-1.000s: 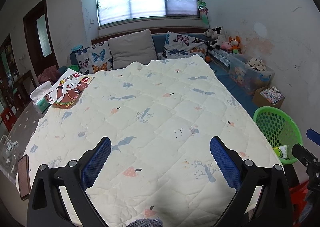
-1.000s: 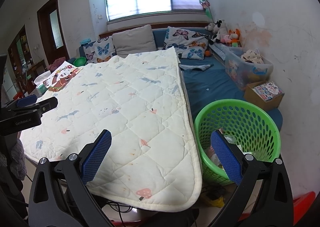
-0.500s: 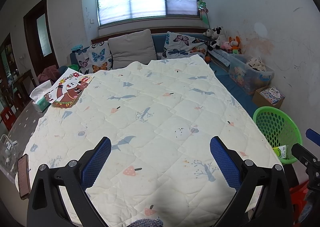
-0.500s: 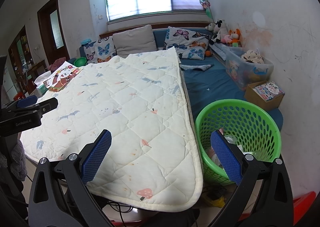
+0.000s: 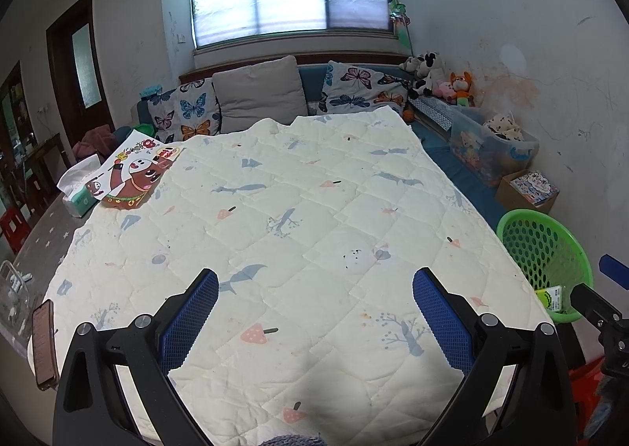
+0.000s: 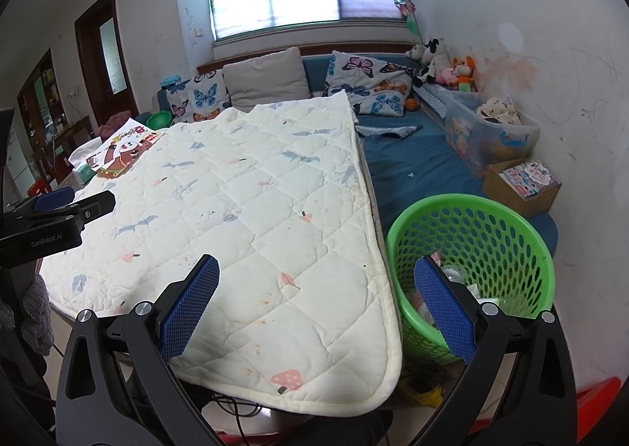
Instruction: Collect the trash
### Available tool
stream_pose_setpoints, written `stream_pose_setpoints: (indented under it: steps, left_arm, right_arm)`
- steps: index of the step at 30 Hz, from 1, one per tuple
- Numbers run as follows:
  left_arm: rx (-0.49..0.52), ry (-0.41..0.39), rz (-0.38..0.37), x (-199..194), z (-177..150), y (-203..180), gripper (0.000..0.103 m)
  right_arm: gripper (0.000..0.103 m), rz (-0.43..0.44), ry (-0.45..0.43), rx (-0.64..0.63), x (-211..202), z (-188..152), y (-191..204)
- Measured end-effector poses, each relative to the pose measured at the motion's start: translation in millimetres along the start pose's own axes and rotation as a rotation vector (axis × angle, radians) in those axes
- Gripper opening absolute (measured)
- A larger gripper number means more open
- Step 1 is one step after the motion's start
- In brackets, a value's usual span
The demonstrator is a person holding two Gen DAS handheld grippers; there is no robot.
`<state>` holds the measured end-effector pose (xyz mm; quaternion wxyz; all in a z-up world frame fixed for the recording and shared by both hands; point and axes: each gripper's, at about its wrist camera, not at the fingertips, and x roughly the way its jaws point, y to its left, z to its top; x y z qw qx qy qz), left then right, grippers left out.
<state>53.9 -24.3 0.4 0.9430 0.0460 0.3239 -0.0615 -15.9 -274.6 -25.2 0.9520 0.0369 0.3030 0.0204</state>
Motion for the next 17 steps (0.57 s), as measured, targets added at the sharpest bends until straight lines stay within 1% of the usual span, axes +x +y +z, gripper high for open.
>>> stream_pose_setpoints:
  steps: [17]
  left_arm:
    - [-0.005, 0.001, 0.003, 0.3, -0.4, -0.2, 0.096]
  right_arm:
    - [0.099, 0.002, 0.0, 0.002, 1.3, -1.1, 0.2]
